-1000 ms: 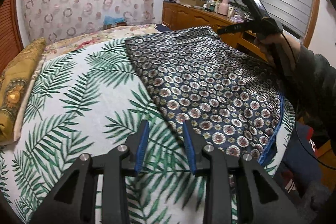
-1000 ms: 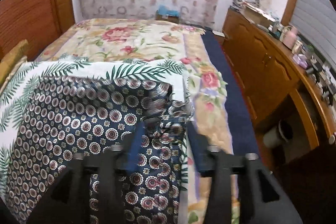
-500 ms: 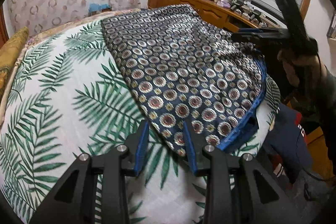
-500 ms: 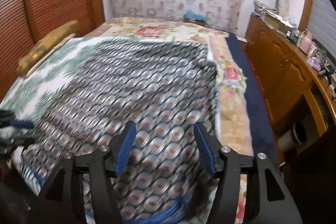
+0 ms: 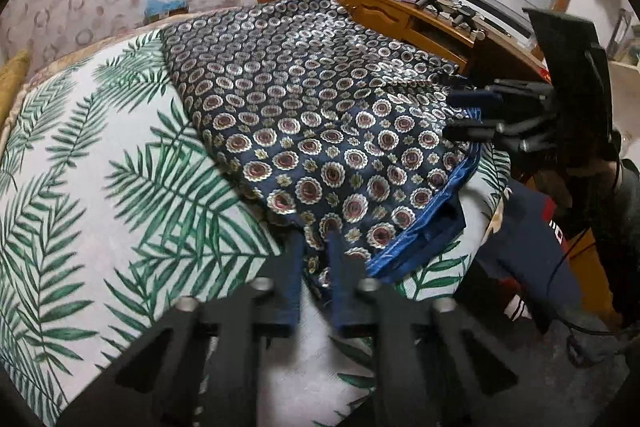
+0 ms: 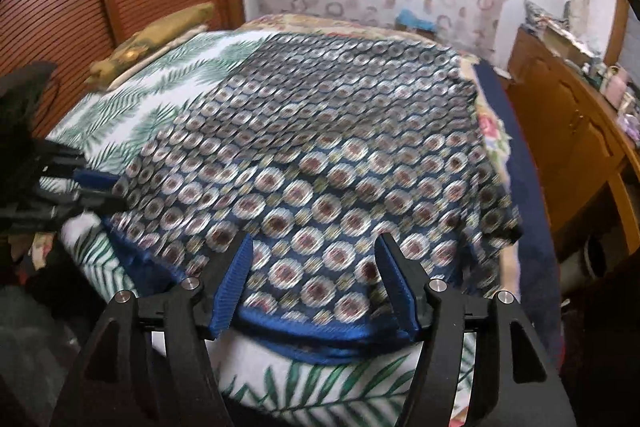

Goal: Fold small clothes

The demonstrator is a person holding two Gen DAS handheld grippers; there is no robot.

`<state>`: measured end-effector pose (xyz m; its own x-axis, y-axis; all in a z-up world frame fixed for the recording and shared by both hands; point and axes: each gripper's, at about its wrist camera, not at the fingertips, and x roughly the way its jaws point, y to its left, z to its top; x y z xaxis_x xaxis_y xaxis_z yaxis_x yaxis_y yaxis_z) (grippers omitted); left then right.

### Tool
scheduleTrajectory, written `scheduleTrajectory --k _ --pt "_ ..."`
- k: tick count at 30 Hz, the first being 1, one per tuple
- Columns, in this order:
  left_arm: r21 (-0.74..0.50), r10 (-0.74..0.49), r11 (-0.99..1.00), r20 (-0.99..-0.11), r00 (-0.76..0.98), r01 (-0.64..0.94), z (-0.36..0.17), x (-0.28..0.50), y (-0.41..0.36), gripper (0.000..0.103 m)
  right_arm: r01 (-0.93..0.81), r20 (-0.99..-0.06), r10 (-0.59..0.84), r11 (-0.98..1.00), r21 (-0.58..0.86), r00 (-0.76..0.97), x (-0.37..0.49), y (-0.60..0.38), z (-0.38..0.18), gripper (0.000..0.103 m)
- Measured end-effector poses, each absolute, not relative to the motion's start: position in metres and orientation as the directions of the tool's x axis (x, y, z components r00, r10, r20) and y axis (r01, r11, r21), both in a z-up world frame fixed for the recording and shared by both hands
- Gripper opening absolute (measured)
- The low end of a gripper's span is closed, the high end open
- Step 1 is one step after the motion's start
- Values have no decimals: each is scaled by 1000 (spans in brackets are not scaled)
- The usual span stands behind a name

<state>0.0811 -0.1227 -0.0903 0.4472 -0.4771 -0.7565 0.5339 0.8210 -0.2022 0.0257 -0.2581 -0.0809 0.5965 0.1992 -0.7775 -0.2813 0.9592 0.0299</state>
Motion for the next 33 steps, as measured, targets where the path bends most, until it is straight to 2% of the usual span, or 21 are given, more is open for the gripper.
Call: scheduleTrajectory --k 7,13,17,26,29,31,33 --pt "-225 -542 803 -662 518 552 -46 92 -118 0 -319 -791 228 947 44 568 7 -254 -85 65" --pt "-209 -546 812 -601 584 544 -14 117 -119 0 -386 -797 239 923 7 555 -3 -246 -85 66" --pt "-192 -533 822 -591 606 535 -8 130 -120 0 -371 -791 149 923 -104 593 3 -246 -89 66" --pt "-209 -518 841 -573 635 499 -8 137 -106 0 -303 -789 61 939 -162 612 30 -284 -89 65" --pt "-210 -519 843 -564 643 496 -6 138 -103 0 -305 -782 69 939 -158 619 35 -292 -83 48" --pt "-207 -514 846 -561 649 492 -4 143 -100 0 -310 -762 89 939 -151 641 42 -295 -72 13" --pt "-192 -497 856 -563 661 480 -2 151 -98 0 -300 -729 103 943 -145 677 51 -299 -56 10"
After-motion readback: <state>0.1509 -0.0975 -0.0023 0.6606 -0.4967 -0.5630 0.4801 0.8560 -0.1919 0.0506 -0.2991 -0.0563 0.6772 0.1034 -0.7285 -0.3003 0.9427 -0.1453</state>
